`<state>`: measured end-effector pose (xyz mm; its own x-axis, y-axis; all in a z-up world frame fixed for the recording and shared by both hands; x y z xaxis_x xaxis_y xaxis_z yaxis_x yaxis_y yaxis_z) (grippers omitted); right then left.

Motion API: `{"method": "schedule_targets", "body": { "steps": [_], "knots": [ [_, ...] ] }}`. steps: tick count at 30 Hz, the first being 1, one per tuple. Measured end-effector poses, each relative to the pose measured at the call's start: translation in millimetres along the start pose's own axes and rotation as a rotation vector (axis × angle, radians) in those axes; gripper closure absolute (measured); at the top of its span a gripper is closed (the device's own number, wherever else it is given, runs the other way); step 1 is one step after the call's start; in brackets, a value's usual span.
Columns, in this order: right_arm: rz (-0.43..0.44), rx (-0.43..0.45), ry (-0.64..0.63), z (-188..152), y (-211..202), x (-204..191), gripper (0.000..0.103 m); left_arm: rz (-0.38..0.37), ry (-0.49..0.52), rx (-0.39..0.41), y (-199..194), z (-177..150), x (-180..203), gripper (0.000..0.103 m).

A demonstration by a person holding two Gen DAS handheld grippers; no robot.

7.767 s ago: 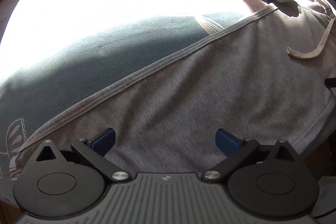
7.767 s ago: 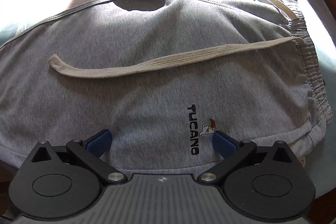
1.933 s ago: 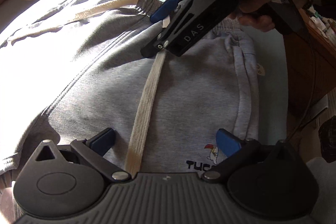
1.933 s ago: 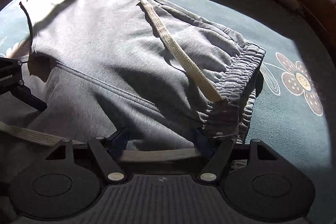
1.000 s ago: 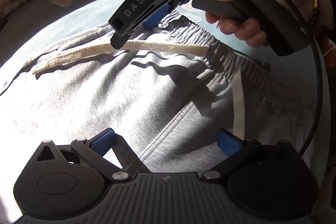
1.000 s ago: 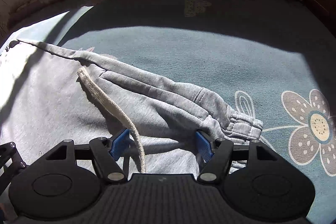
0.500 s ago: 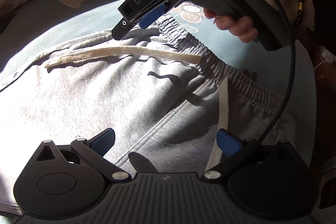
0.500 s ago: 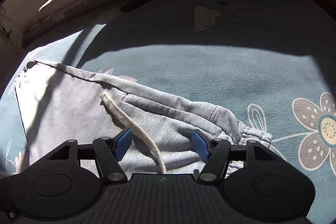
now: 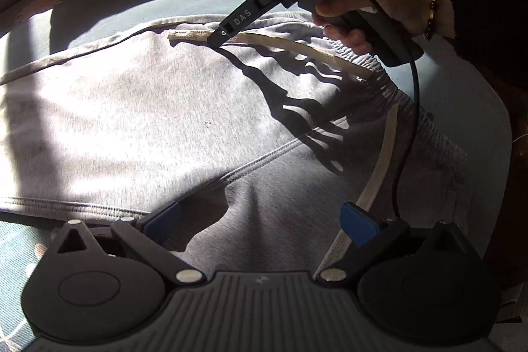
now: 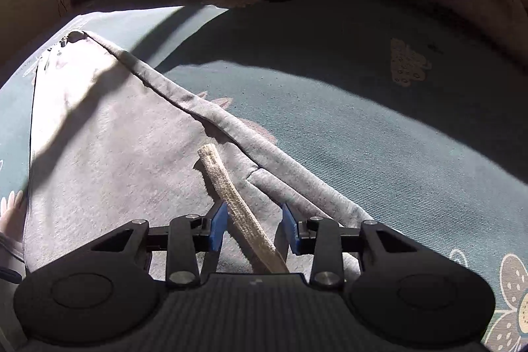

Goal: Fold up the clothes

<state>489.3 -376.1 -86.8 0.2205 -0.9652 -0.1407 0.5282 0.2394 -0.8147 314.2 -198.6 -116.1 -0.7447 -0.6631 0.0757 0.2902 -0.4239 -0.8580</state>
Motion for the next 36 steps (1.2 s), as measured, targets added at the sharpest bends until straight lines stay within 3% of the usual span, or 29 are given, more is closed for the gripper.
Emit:
{"method": "schedule_targets", "body": {
  "steps": [1, 2, 6, 10, 12, 14, 16, 20, 25, 28, 30, 33, 36],
  "knots": [
    [-0.008, -0.012, -0.027, 0.7, 3.3, -4.4, 0.081, 0.007, -0.006, 0.002, -3.0, -3.5, -1.2, 0.001],
    [-0.016, -0.024, -0.054, 1.4, 6.6, -8.8, 0.099, 0.014, -0.011, 0.005, -6.0, -7.1, -2.4, 0.001],
    [0.035, -0.03, -0.156, -6.0, -23.0, -33.9, 0.1, 0.047, -0.039, 0.003, -21.3, -22.1, -14.9, 0.001],
    [0.159, -0.063, -0.202, -20.9, -57.0, -65.0, 0.1, 0.047, -0.065, -0.009, -30.9, -36.3, -24.8, 0.001],
    [0.207, -0.11, -0.231, -34.4, -61.7, -82.7, 0.092, 0.033, -0.057, -0.019, -30.9, -40.6, -23.3, 0.001],
    [0.231, -0.158, -0.257, -49.5, -63.4, -99.0, 0.091, 0.02, -0.044, -0.026, -30.8, -43.9, -20.4, 0.001],
    [0.219, -0.204, -0.273, -66.8, -63.0, -113.8, 0.078, -0.002, -0.008, -0.022, -31.1, -46.8, -12.0, 0.001],
    [0.252, -0.224, -0.099, -83.1, -74.6, -118.0, 0.069, -0.049, 0.083, -0.039, -30.3, -60.6, 10.4, 0.001],
    [0.174, -0.208, 0.035, -109.1, -88.0, -113.8, 0.064, -0.062, 0.19, -0.08, -30.7, -80.9, 32.5, 0.001],
    [0.153, -0.145, 0.1, -103.4, -90.2, -107.3, 0.063, -0.064, 0.178, -0.088, -32.2, -86.0, 37.8, 0.001],
    [0.138, -0.066, 0.106, -83.3, -82.7, -103.5, 0.052, -0.063, 0.165, -0.084, -33.3, -86.0, 40.3, 0.001],
    [0.169, -0.088, 0.123, -58.7, -54.6, -100.3, 0.044, -0.051, 0.153, -0.08, -33.7, -85.2, 42.7, 0.001],
    [0.205, -0.126, 0.142, -34.9, -24.8, -97.4, 0.043, -0.043, 0.124, -0.082, -33.2, -85.2, 41.5, 0.001]
  ]
}}
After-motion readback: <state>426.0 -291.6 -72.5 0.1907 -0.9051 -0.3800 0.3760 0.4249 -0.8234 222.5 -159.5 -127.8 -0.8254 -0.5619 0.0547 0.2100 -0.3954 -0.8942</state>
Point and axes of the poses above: each gripper's, at about its wrist camera, not at the fingertips, and y roughly the way its jaws point, x to its right, z to its top, the point moved 4 cm from there along y, roughly the way its jaws point, and after that the axes turned 8 degrees about y, right-handed, at the moved point
